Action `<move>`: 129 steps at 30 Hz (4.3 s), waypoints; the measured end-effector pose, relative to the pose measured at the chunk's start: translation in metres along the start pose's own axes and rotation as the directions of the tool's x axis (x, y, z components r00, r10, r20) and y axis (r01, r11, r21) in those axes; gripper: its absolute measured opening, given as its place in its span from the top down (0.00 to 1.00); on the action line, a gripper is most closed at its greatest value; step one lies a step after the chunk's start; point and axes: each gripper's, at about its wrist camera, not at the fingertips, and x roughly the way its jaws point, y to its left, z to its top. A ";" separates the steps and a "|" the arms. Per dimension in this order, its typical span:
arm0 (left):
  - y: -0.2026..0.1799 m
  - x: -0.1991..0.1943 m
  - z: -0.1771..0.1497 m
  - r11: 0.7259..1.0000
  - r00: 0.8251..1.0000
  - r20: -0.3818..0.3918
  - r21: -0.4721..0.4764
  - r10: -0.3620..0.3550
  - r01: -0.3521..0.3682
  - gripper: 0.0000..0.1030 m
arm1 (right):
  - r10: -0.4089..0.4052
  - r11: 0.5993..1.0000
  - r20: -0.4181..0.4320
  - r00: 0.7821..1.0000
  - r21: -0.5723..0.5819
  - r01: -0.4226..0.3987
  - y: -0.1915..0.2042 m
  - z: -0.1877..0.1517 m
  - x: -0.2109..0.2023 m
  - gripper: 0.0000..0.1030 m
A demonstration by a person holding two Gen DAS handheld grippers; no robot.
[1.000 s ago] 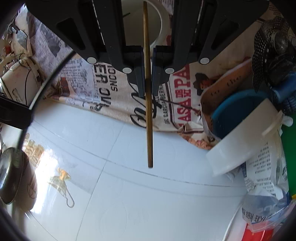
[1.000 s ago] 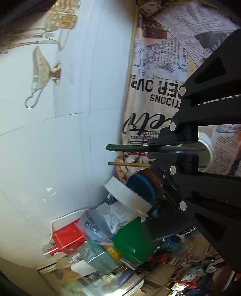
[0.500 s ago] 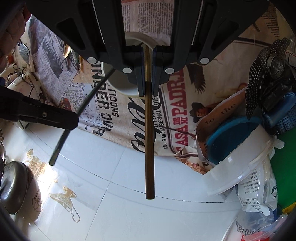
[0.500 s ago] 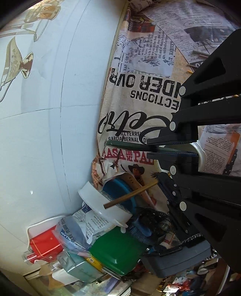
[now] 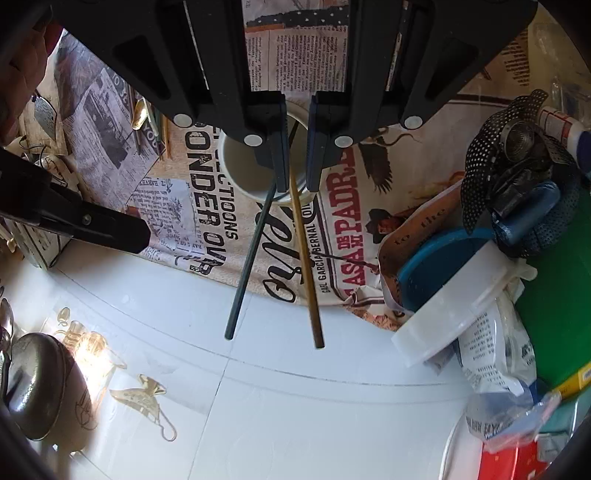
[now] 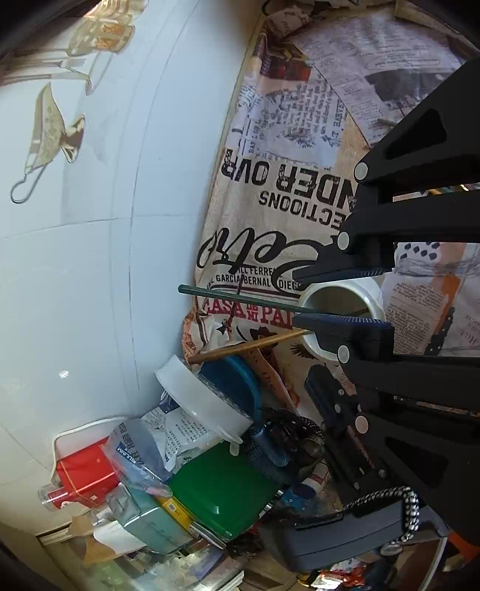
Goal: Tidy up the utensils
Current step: 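Lower both sticks into the white cup and open both tools, then move both open tools back to the utensil pile, then grasp a white patterned stick with the right tool while the left tool grasps the gold spoon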
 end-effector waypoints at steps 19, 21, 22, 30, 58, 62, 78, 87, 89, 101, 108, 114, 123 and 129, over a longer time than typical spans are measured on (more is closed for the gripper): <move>-0.082 -0.038 -0.014 0.999 0.998 0.050 0.011 -0.031 0.030 0.48 | -0.117 0.993 0.045 0.992 0.016 0.116 -0.069 -0.043 -0.071 0.67; -0.091 -0.035 -0.019 1.000 0.999 0.039 0.014 -0.028 0.028 0.48 | -0.131 0.991 0.034 0.991 0.021 0.131 -0.079 -0.051 -0.074 0.67; -0.096 -0.032 -0.023 1.000 0.999 0.030 0.016 -0.026 0.025 0.48 | -0.137 0.990 0.027 0.990 0.025 0.136 -0.085 -0.055 -0.074 0.67; -0.119 -0.003 -0.053 1.000 0.998 -0.060 0.010 -0.006 0.007 0.48 | -0.148 0.986 -0.069 0.986 0.071 0.153 -0.127 -0.090 -0.063 0.67; -0.119 0.062 -0.125 0.999 0.961 -0.274 0.025 0.050 -0.045 0.48 | -0.018 0.994 -0.364 0.931 0.090 0.054 -0.133 -0.137 0.051 0.91; -0.123 0.063 -0.122 0.999 0.959 -0.279 0.034 0.044 -0.036 0.48 | -0.005 0.993 -0.358 0.934 0.111 0.048 -0.138 -0.136 0.051 0.93; -0.186 0.094 -0.120 0.984 0.934 -0.356 0.159 -0.025 0.087 0.48 | -0.039 0.957 -0.206 0.978 0.273 0.096 -0.199 -0.142 -0.035 0.94; -0.218 0.124 -0.118 0.962 0.919 -0.393 0.249 -0.001 0.107 0.56 | -0.057 0.941 -0.148 0.987 0.322 0.102 -0.213 -0.144 -0.061 0.94; -0.221 0.128 -0.118 0.959 0.918 -0.397 0.267 0.017 0.098 0.56 | -0.054 0.940 -0.139 0.989 0.327 0.097 -0.216 -0.145 -0.065 0.94; -0.228 0.139 -0.110 0.959 0.920 -0.391 0.265 0.013 0.099 0.78 | -0.065 0.927 -0.097 0.993 0.361 0.096 -0.224 -0.148 -0.080 0.94; -0.225 0.133 -0.109 0.960 0.925 -0.380 0.266 0.018 0.091 0.91 | -0.074 0.928 -0.084 0.994 0.358 0.100 -0.224 -0.149 -0.085 0.94; -0.219 0.105 -0.102 0.963 0.940 -0.340 0.239 -0.036 0.123 0.97 | -0.083 0.933 -0.075 0.994 0.344 0.104 -0.220 -0.146 -0.088 0.94; -0.213 0.057 -0.088 0.967 0.964 -0.250 0.207 -0.095 0.149 0.97 | -0.096 0.946 -0.029 0.995 0.308 0.100 -0.206 -0.133 -0.100 0.94; -0.204 0.024 -0.079 0.971 0.980 -0.171 0.199 -0.098 0.132 0.97 | -0.095 0.955 0.013 0.995 0.285 0.087 -0.192 -0.123 -0.113 0.94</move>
